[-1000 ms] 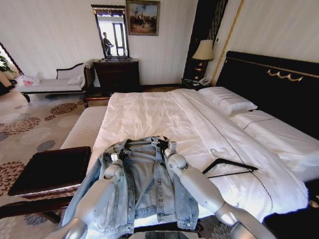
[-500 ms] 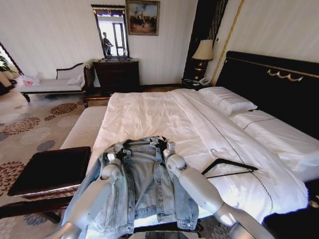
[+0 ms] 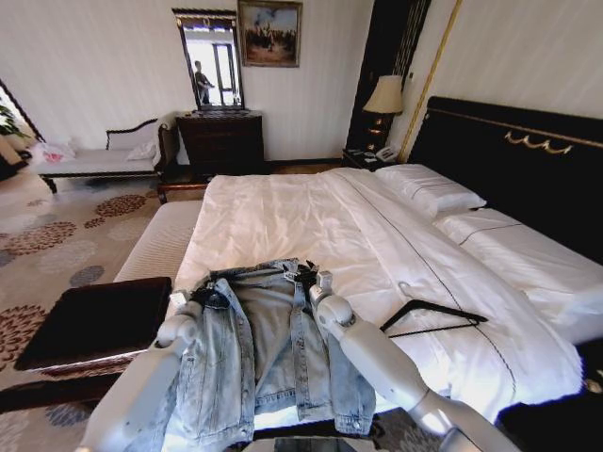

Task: Pick up the clothes from the bed and hang them on the clothes hanger.

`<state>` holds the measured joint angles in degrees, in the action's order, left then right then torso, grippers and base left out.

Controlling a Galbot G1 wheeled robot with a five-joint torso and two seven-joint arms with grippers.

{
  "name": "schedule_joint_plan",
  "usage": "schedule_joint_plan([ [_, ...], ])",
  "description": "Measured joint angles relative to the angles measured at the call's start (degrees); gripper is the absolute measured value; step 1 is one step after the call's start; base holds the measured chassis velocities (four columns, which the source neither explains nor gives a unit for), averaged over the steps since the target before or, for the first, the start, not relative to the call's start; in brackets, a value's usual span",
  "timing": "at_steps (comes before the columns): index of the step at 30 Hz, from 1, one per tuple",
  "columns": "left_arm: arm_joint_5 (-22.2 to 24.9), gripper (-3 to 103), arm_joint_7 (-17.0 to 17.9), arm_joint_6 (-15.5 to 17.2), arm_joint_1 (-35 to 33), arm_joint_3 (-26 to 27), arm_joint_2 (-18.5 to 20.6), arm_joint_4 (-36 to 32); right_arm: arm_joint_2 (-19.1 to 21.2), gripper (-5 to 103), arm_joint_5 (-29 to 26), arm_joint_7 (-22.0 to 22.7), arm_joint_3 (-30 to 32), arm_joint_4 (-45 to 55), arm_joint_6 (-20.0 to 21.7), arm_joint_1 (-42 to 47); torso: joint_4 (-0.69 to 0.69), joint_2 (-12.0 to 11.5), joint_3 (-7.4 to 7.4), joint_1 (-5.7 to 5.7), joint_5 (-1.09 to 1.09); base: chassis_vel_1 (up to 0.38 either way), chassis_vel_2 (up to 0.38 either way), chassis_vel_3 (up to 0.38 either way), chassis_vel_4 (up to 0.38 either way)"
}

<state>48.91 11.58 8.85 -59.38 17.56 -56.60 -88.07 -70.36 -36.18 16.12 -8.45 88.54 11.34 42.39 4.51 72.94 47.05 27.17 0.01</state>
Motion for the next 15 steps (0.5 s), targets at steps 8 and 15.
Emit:
schedule_joint_plan([
  [8, 0.54, 13, -2.2, -0.15, -4.59, 2.64, 2.52, -1.61, 0.67, 100, -0.01, 0.05, 0.08, 1.19, 0.18, 0.83, 0.0, 0.0, 0.0, 0.0, 0.0, 0.0, 0.0, 0.0, 0.0],
  [15, 0.17, 13, -2.82, -0.52, -4.75, 3.86, 2.95, 0.05, 1.25, 100, -0.35, 0.11, 0.13, 1.9, 0.32, 1.19, 0.0, 0.0, 0.0, 0.0, 0.0, 0.0, 0.0, 0.0, 0.0],
])
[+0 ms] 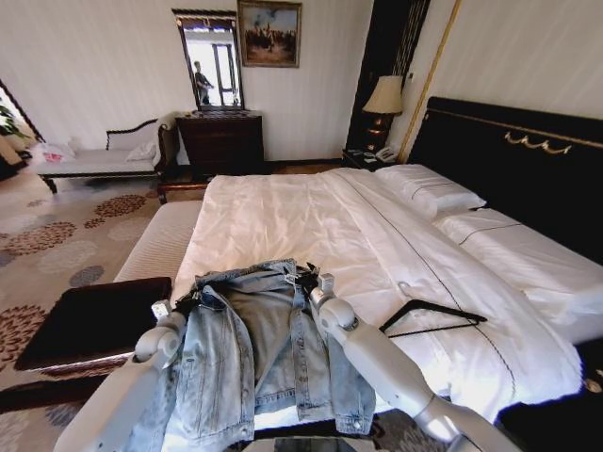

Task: Pick up the clothes from the bed and hang them on the clothes hanger.

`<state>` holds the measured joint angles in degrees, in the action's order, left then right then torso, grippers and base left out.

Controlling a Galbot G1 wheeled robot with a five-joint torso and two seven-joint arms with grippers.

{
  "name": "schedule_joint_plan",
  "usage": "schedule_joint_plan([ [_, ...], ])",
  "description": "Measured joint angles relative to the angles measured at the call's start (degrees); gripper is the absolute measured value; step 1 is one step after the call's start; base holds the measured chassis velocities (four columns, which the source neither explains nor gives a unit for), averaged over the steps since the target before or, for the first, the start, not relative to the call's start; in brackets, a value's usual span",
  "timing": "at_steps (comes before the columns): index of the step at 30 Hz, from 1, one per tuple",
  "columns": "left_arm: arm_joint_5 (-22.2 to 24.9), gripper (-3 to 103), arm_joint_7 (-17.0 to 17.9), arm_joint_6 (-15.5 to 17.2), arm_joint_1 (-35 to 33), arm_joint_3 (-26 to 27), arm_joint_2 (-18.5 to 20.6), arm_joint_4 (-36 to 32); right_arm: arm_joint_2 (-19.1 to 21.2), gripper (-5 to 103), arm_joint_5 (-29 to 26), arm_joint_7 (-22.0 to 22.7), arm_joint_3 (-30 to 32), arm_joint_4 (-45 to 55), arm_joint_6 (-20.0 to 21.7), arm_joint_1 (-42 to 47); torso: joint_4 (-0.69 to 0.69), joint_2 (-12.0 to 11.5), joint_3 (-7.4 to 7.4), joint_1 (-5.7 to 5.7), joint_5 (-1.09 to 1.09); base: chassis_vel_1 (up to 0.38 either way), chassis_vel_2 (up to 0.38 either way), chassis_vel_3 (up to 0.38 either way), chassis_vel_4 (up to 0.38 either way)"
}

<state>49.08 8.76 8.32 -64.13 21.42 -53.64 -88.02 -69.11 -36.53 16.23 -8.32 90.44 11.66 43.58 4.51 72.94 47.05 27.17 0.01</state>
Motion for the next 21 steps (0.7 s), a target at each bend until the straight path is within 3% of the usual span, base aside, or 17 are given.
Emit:
schedule_joint_plan([
  [17, -1.86, 12, -0.62, -0.07, -1.96, 1.93, 1.27, 0.89, 0.11, 100, -0.02, 0.49, -0.12, 0.94, 0.49, 1.11, -0.01, 0.0, 0.0, 0.0, -0.01, 0.0, 0.0, 0.0, 0.0],
  [19, -3.27, 22, -0.57, -0.55, -2.71, 2.69, 0.87, 0.49, 0.3, 100, 0.0, 0.49, -0.23, 0.95, 0.49, 1.15, -0.02, 0.0, 0.0, 0.0, -0.01, 0.0, 0.0, 0.0, 0.0],
  [21, -3.81, 22, -0.51, -0.87, -3.05, 3.06, 0.82, 0.02, 0.51, 100, 0.01, 0.49, -0.29, 1.01, 0.49, 1.15, -0.01, 0.0, 0.0, 0.0, -0.01, 0.0, 0.0, 0.0, 0.0],
])
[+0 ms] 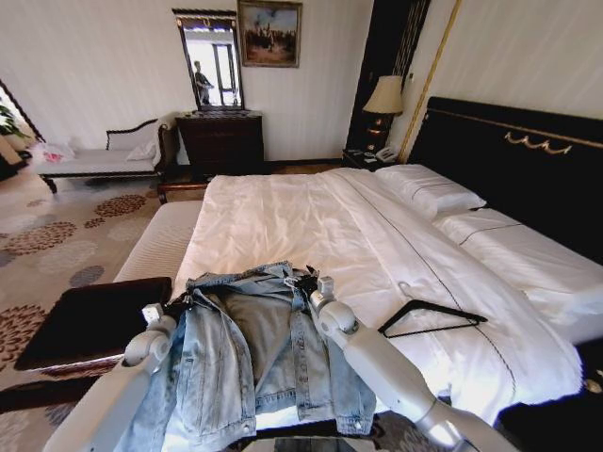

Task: Pick up the clothes from the bed and hang them on the clothes hanger.

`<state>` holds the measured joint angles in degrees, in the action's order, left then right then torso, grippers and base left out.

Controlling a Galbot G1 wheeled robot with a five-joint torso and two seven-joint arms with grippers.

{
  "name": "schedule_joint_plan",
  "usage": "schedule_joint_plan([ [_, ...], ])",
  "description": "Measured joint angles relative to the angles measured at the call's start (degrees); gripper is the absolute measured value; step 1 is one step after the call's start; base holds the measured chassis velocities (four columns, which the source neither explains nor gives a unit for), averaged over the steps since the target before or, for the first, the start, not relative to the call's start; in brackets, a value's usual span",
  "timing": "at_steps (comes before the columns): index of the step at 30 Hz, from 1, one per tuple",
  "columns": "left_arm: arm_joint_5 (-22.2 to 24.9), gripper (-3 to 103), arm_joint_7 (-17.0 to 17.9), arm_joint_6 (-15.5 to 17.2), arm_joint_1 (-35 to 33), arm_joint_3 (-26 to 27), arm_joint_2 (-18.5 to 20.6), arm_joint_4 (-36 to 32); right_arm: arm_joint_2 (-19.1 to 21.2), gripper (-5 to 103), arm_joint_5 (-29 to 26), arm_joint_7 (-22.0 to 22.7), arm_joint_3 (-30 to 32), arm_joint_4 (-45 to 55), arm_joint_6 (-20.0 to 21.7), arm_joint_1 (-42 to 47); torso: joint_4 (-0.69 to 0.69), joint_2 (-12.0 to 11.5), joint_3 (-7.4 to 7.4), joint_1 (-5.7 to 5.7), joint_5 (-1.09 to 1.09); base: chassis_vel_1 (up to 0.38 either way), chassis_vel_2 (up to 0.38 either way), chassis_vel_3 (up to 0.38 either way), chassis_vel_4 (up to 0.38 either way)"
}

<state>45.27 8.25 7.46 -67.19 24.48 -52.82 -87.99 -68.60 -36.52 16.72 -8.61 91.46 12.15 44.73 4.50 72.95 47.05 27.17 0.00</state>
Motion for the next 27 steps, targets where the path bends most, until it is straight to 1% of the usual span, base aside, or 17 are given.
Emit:
schedule_joint_plan([
  [3, -1.26, 38, 0.05, -0.45, -2.36, 2.1, 0.2, -3.07, 0.3, 100, 0.08, -0.01, -0.21, 0.07, 0.01, -0.13, 0.02, 0.0, 0.0, 0.0, -0.01, 0.0, 0.0, 0.0, 0.0],
  [4, -1.26, 38, 0.05, -0.45, -2.36, 2.1, 0.2, -3.07, 0.3, 100, 0.08, -0.01, -0.21, 0.07, 0.01, -0.13, 0.02, 0.0, 0.0, 0.0, -0.01, 0.0, 0.0, 0.0, 0.0],
  [6, -2.0, 48, 0.07, -0.51, -4.98, 3.99, 0.39, -5.37, 0.52, 100, 0.11, -0.01, -0.22, 0.07, 0.01, -0.22, 0.01, 0.0, 0.0, 0.0, -0.01, 0.0, 0.0, 0.0, 0.0],
  [7, -2.43, 48, 0.11, -0.58, -6.41, 4.96, 0.43, -6.5, 0.72, 100, 0.13, -0.02, -0.19, 0.1, 0.01, -0.17, 0.0, 0.0, 0.0, 0.0, 0.0, 0.0, 0.0, 0.0, 0.0],
  [8, -2.75, 54, 0.14, -0.69, -7.97, 6.16, 0.38, -7.9, 0.97, 100, 0.15, -0.04, -0.08, 0.21, -0.03, -0.02, -0.01, 0.0, 0.0, 0.0, 0.0, 0.0, 0.0, 0.0, 0.0],
  [9, -2.75, 54, 0.14, -0.69, -7.97, 6.16, 0.38, -7.9, 0.97, 100, 0.15, -0.04, -0.08, 0.21, -0.03, -0.02, -0.01, 0.0, 0.0, 0.0, 0.0, 0.0, 0.0, 0.0, 0.0],
  [10, -2.99, 59, 0.26, -0.8, -9.67, 7.36, 0.14, -9.56, 1.24, 100, 0.19, -0.07, 0.07, 0.4, -0.15, 0.26, -0.01, 0.0, 0.0, 0.0, -0.01, 0.0, 0.0, 0.0, 0.0],
  [12, -3.58, 70, 0.39, -1.04, -13.34, 10.88, -1.18, -13.71, 1.92, 100, 0.26, -0.15, 0.68, 1.05, -0.7, 1.18, 0.0, 0.0, 0.0, 0.0, -0.01, 0.0, 0.0, 0.0, 0.0],
  [14, -3.84, 70, 0.43, -1.21, -14.29, 11.9, -1.65, -14.83, 2.1, 100, 0.3, -0.18, 0.91, 1.31, -0.88, 1.53, 0.0, 0.0, 0.0, 0.0, -0.01, 0.0, 0.0, 0.0, 0.0],
  [15, -4.06, 76, 0.49, -1.37, -14.93, 12.59, -1.97, -15.53, 2.23, 100, 0.34, -0.2, 1.06, 1.5, -0.99, 1.77, 0.01, 0.0, 0.0, 0.0, -0.01, 0.0, 0.0, 0.0, 0.0],
  [16, -6.47, 81, 0.51, -2.76, -18.43, 16.48, -3.99, -19.14, 3.2, 100, 0.81, -0.3, 2.08, 2.79, -1.43, 3.36, 0.01, 0.0, 0.0, 0.0, -0.02, 0.0, 0.0, 0.0, 0.0],
  [18, -8.33, 92, 0.14, -4.14, -22.4, 19.45, -6.16, -22.56, 4.63, 100, 1.68, -0.46, 3.36, 4.54, -1.79, 5.33, 0.01, 0.0, 0.0, 0.0, -0.02, 0.0, 0.0, 0.0, 0.0],
  [19, -8.33, 92, 0.14, -4.14, -22.4, 19.45, -6.16, -22.56, 4.63, 100, 1.68, -0.46, 3.36, 4.54, -1.79, 5.33, 0.01, 0.0, 0.0, 0.0, -0.02, 0.0, 0.0, 0.0, 0.0],
  [21, -8.85, 99, -0.3, -4.75, -25.35, 21.03, -7.72, -24.89, 5.95, 100, 2.07, -0.7, 4.51, 6.1, -1.95, 6.96, 0.0, 0.0, 0.0, -0.01, -0.01, 0.0, 0.0, 0.0, 0.0],
  [24, -9.16, 100, -0.63, -5.6, -28.47, 22.97, -9.67, -27.32, 7.29, 100, 2.67, -1.0, 6.14, 7.77, -2.12, 8.96, 0.02, 0.0, -0.01, -0.01, 0.0, 0.0, 0.0, 0.0, 0.0],
  [25, -9.16, 100, -0.63, -5.6, -28.47, 22.97, -9.67, -27.32, 7.29, 100, 2.67, -1.0, 6.14, 7.77, -2.12, 8.96, 0.02, 0.0, -0.01, -0.01, 0.0, 0.0, 0.0, 0.0, 0.0],
  [27, -9.96, 100, -1.39, -6.83, -31.65, 24.18, -10.83, -28.93, 7.7, 100, 3.53, -1.26, 7.32, 8.84, -2.23, 10.59, 0.02, 0.0, 0.0, 0.0, -0.01, 0.0, 0.0, 0.0, 0.0],
])
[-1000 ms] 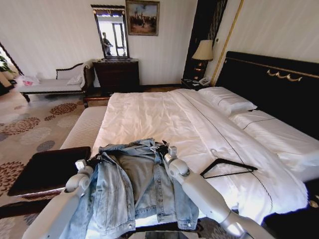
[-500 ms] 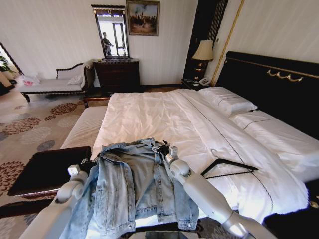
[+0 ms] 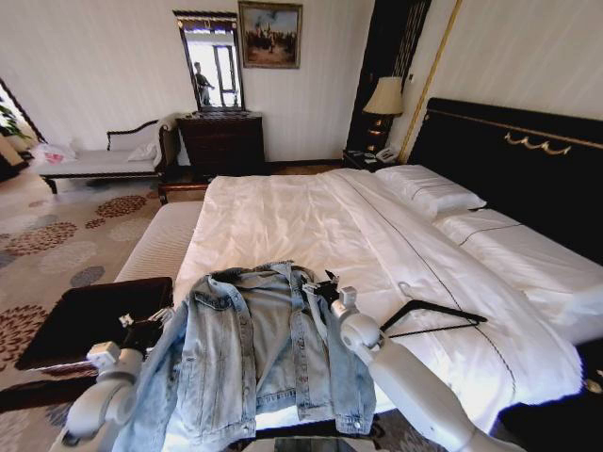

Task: Pick up the clothes from the bed and hang them on the clothes hanger.

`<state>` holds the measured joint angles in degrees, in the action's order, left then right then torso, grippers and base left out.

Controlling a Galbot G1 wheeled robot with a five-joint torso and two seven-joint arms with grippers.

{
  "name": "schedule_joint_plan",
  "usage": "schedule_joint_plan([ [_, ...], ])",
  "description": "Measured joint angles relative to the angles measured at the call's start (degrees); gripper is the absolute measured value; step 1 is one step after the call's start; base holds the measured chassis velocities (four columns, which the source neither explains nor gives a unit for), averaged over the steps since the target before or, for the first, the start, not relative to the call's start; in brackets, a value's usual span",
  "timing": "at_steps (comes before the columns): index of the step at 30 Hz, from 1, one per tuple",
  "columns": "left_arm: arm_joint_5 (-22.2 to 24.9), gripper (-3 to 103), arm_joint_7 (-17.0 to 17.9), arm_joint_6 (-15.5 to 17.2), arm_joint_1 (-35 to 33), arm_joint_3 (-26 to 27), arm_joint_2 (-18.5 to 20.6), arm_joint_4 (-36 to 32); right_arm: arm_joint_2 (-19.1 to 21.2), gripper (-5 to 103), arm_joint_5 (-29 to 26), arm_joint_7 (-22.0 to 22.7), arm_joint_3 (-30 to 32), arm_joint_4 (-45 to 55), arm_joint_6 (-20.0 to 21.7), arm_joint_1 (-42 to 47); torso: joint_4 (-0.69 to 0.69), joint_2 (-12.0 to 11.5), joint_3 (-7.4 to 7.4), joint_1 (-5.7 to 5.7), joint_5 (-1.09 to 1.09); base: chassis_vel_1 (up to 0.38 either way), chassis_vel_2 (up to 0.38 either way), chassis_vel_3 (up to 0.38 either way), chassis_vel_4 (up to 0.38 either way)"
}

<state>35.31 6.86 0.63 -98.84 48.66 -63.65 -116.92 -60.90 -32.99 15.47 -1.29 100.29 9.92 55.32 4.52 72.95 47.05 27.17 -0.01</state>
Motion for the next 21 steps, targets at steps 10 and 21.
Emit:
schedule_joint_plan([
  [10, -7.58, 100, -2.67, -5.92, -10.0, -0.4, -7.31, -2.84, 0.26, 100, 3.79, -1.67, 5.0, 2.94, -1.19, 7.71, -0.01, 0.0, 0.0, 0.0, -0.01, 0.0, 0.0, 0.0, 0.0],
  [21, -10.98, 100, -3.08, -8.83, -13.19, -2.07, -13.86, -2.55, -0.45, 100, 6.42, -2.78, 10.35, 5.5, -2.19, 15.25, 0.0, 0.0, 0.0, -0.01, 0.0, 0.0, 0.0, 0.0, 0.0],
])
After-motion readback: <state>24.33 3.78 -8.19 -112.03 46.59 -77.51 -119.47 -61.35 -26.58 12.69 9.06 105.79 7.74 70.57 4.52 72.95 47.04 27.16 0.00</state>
